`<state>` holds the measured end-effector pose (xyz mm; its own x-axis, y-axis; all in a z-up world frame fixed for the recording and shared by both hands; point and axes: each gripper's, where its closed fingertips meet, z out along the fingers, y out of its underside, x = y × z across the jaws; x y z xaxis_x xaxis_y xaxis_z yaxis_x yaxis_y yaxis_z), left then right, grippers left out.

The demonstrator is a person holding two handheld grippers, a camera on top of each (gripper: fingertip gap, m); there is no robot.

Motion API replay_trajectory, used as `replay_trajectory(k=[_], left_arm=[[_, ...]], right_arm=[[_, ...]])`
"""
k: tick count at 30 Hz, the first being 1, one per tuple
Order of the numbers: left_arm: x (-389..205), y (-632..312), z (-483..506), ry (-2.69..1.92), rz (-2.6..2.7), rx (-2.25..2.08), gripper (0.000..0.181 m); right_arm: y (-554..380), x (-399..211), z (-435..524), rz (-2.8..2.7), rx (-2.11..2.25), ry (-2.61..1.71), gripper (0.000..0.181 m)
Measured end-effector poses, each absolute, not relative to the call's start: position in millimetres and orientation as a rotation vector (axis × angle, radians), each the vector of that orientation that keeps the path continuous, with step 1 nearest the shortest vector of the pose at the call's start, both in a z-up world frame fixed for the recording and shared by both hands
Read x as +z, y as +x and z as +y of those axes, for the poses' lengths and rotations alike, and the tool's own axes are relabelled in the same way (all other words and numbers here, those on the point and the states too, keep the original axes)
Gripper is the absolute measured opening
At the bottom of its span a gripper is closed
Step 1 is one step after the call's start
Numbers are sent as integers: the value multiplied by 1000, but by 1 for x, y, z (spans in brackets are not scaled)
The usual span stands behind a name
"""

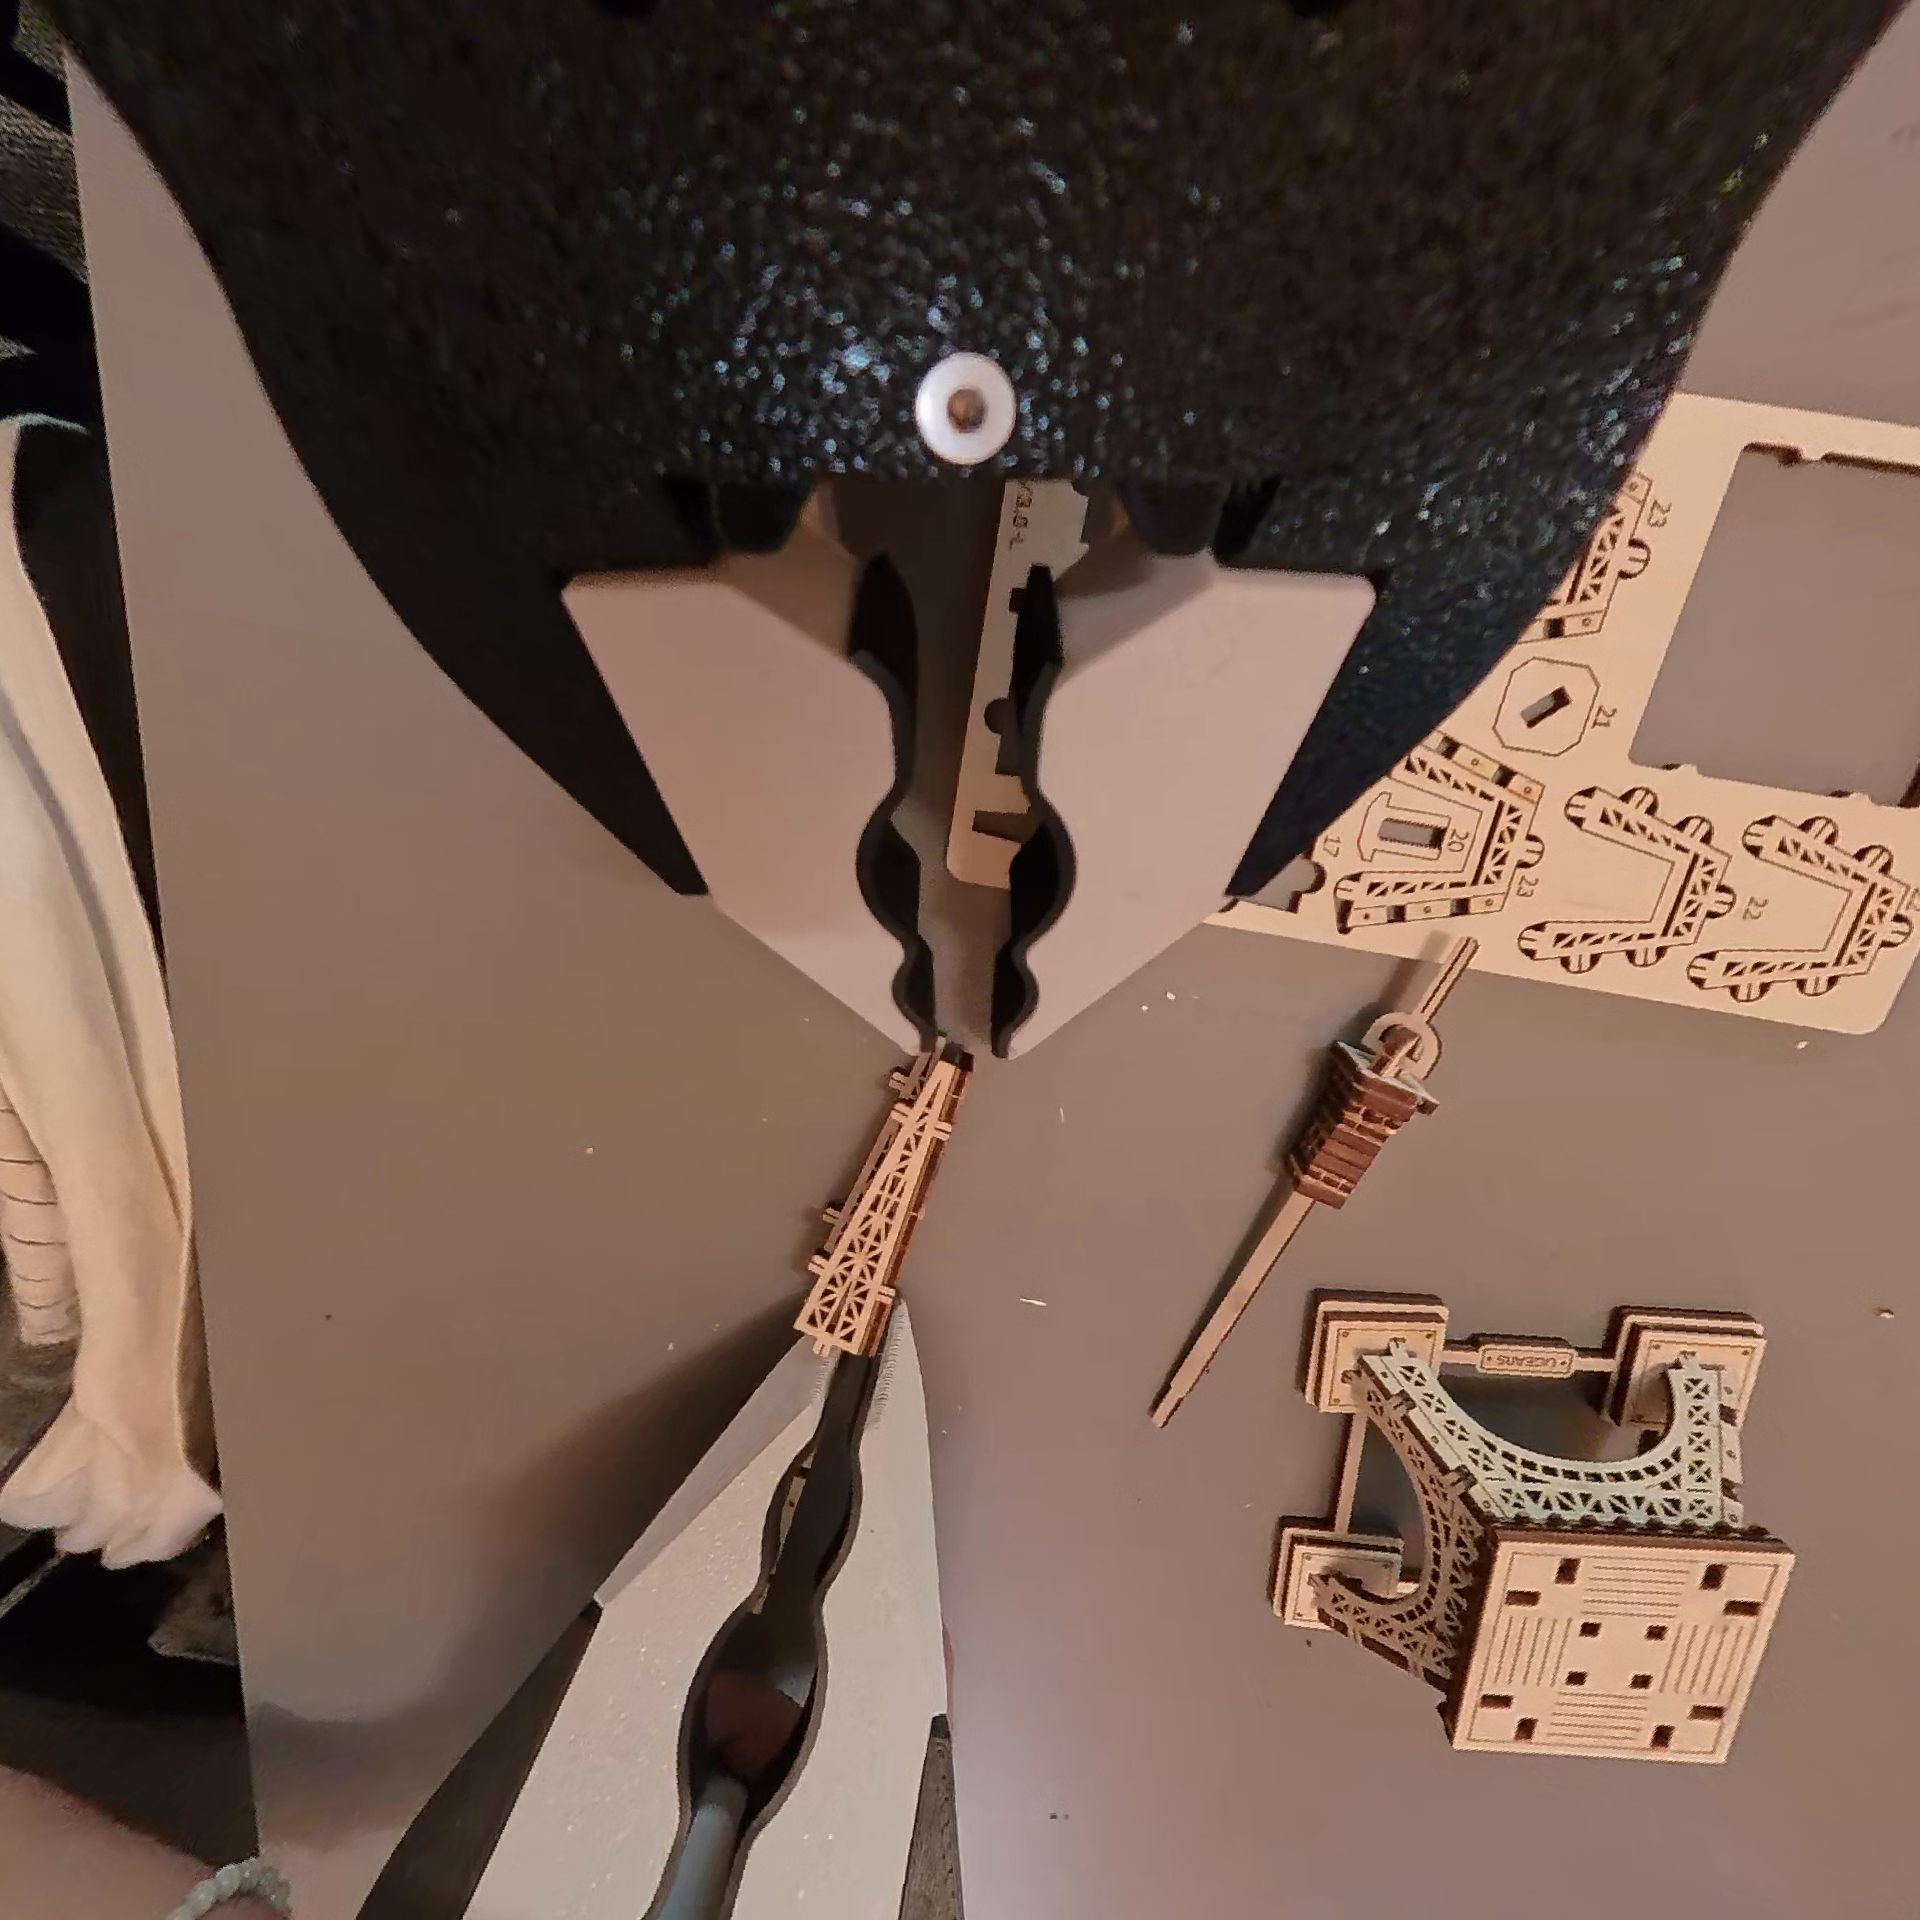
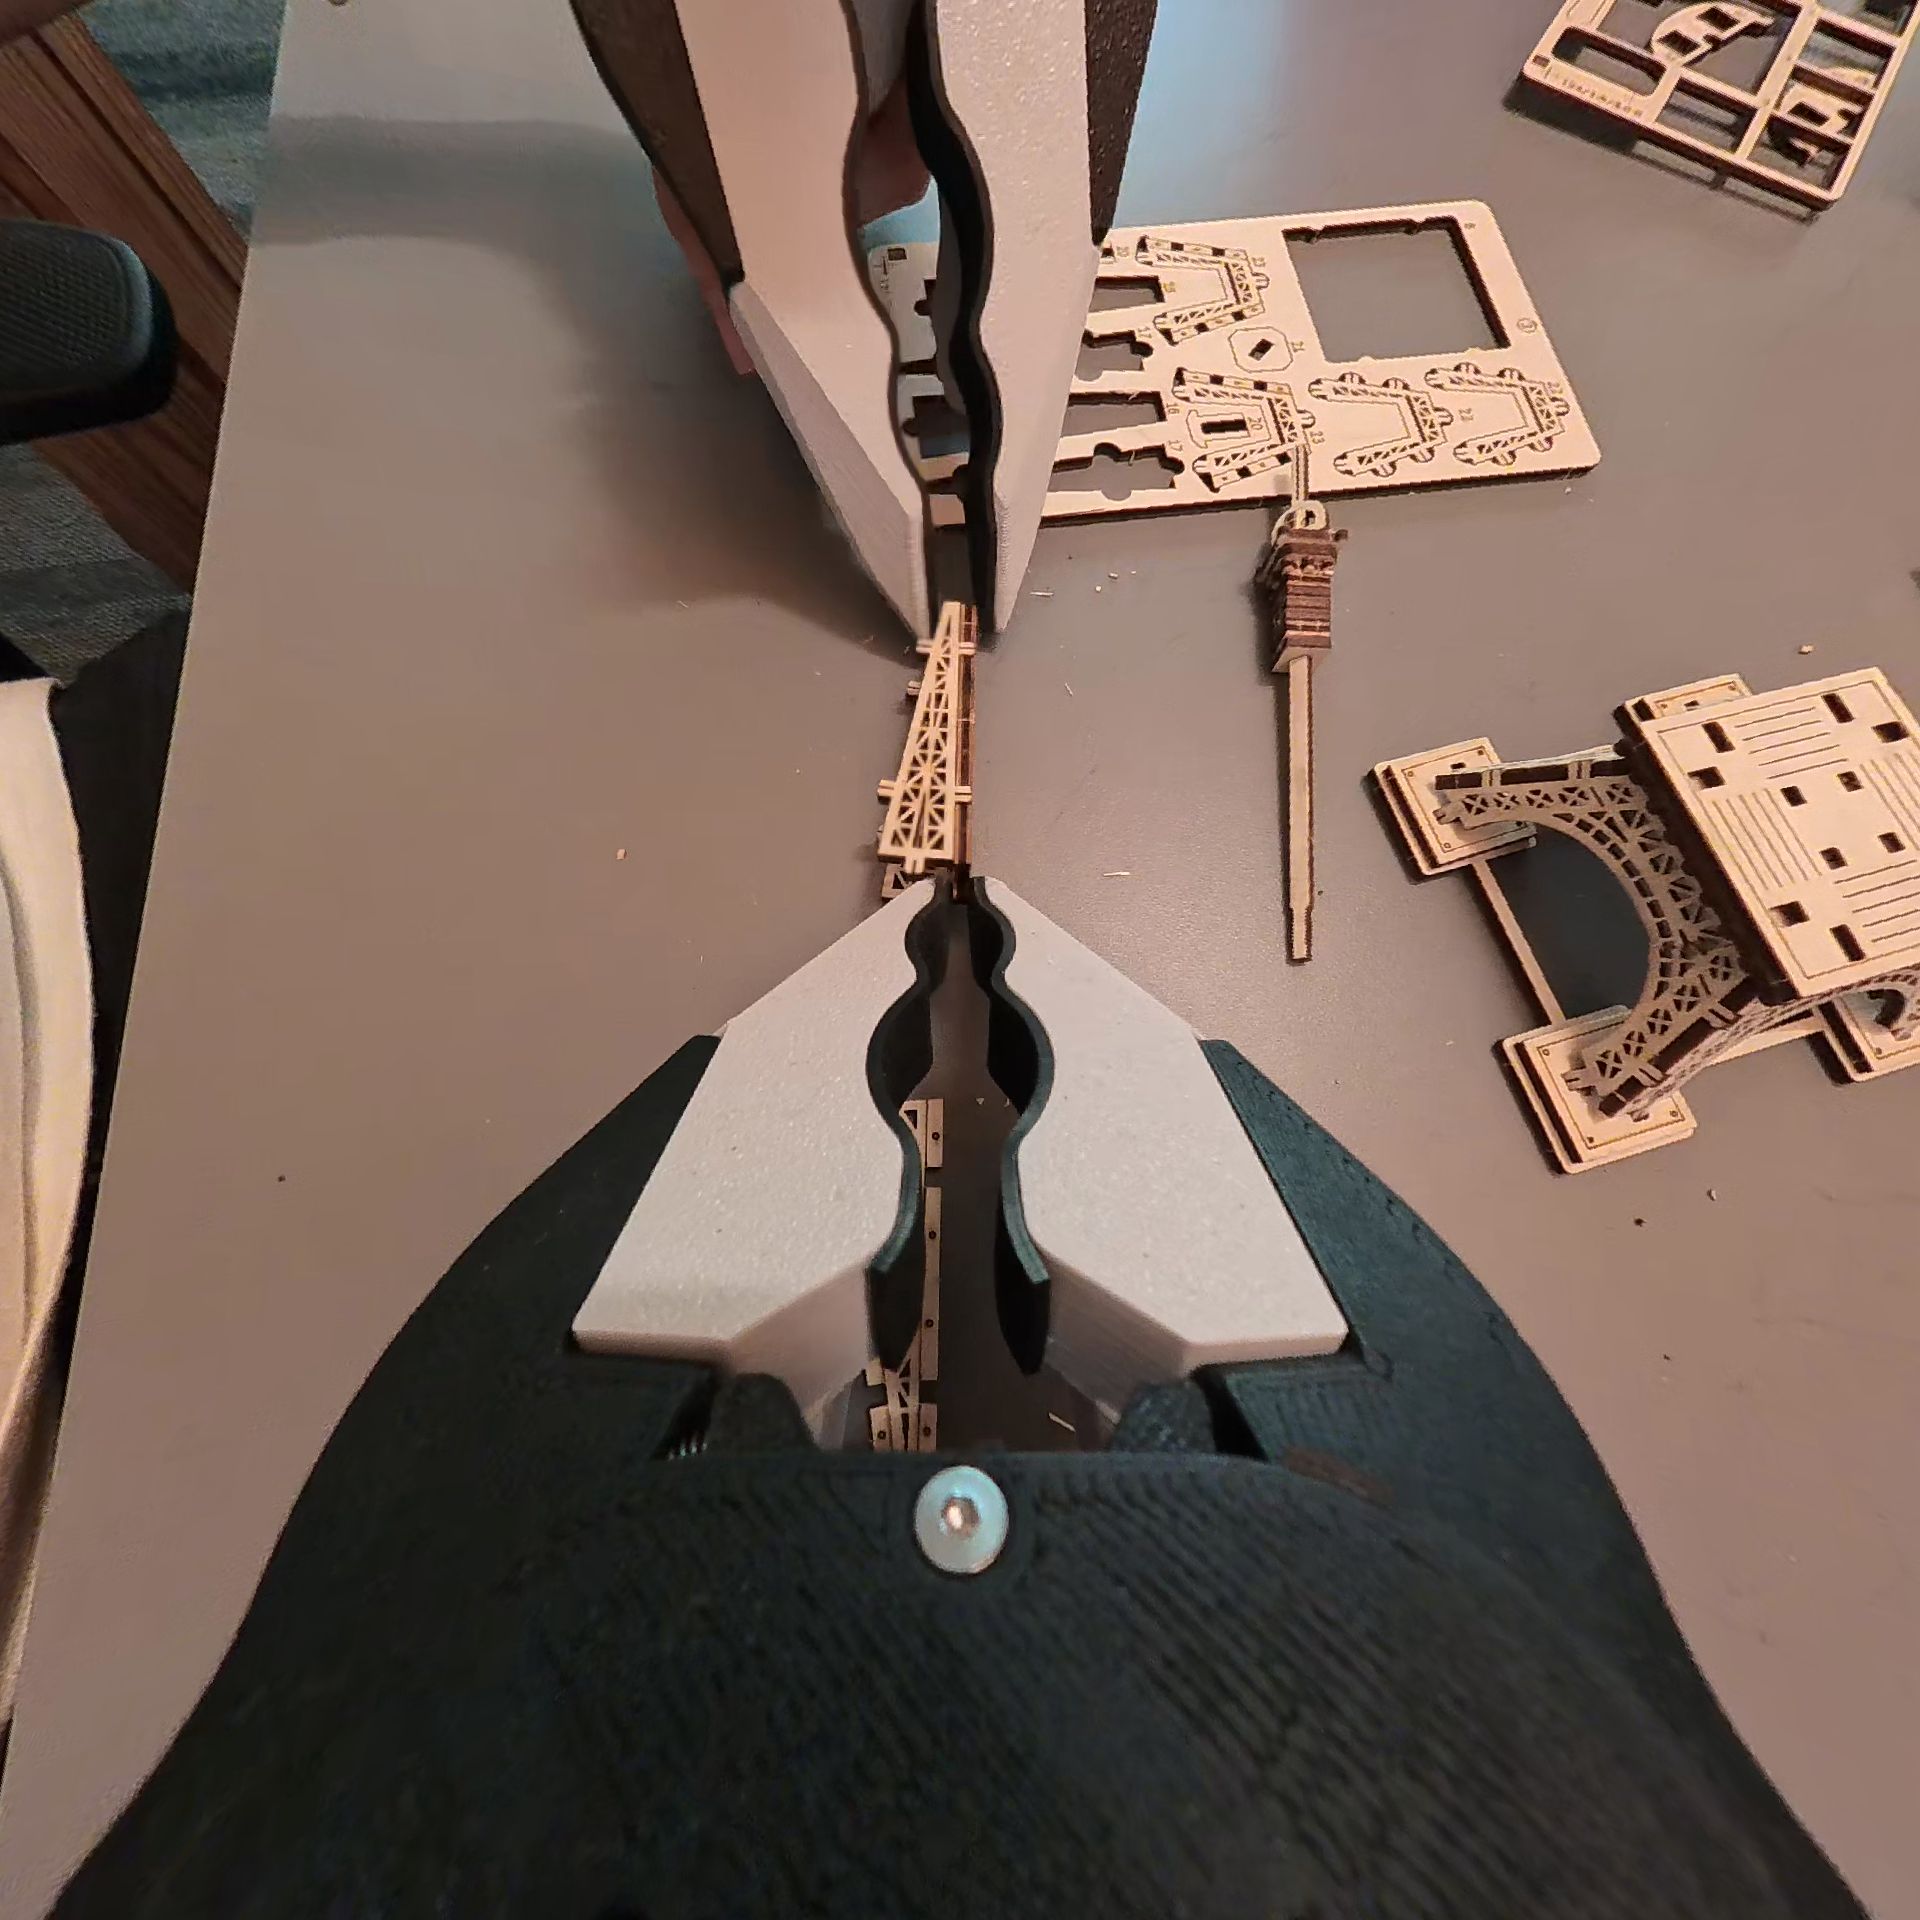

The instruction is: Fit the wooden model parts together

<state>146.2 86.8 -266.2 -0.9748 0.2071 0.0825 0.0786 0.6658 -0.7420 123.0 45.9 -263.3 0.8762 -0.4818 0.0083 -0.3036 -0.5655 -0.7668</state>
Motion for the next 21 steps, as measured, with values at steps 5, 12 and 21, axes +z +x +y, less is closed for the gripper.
replay_trajectory(k=[5, 12, 21], left_arm=[[-266, 146, 86, -279, -2732, 1217, 4], [-265, 150, 84, -297, -2766, 1242, 7], [-266, 145, 84, -319, -2751, 1230, 7]], right_arm=[[123, -263, 46, 571, -257, -2208, 1], [123, -264, 46, 597, -184, -2195, 1], [123, -264, 47, 632, -77, -2172, 1]])
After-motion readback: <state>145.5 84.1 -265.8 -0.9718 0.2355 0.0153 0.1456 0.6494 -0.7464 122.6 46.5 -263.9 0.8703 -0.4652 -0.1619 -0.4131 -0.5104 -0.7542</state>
